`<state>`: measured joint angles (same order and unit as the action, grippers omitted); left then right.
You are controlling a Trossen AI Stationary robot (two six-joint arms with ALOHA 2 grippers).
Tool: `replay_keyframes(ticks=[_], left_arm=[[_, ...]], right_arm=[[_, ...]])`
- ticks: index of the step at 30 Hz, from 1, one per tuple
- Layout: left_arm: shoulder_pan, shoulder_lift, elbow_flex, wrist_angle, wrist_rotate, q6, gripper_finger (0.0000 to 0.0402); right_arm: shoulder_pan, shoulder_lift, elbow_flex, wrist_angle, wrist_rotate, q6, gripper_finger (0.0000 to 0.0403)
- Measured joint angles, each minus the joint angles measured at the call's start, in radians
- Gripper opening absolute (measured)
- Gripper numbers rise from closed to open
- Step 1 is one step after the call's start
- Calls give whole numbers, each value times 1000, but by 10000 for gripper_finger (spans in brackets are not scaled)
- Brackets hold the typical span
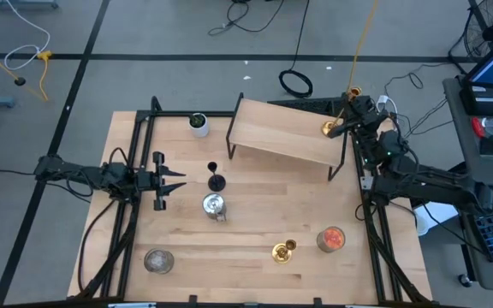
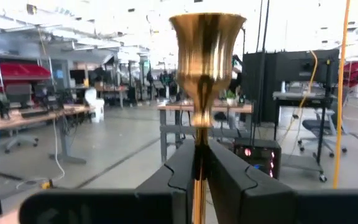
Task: Pick & Place candle stick holders
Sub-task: Put the top gold candle holder on the shelf, then put the black candle holder on the shelf
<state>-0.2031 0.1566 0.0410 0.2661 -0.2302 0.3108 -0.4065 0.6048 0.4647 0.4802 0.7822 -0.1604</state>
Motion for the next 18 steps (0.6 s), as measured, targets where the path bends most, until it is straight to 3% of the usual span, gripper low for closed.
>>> replay_keyframes(ticks=[9, 18], left_arm=[[0, 0, 0, -1, 0, -3, 118], [0, 0, 0, -1, 1, -33, 118]], right_arm=[[4, 1, -3, -4, -1, -12, 121], [57, -25, -2, 5, 36, -66, 167]])
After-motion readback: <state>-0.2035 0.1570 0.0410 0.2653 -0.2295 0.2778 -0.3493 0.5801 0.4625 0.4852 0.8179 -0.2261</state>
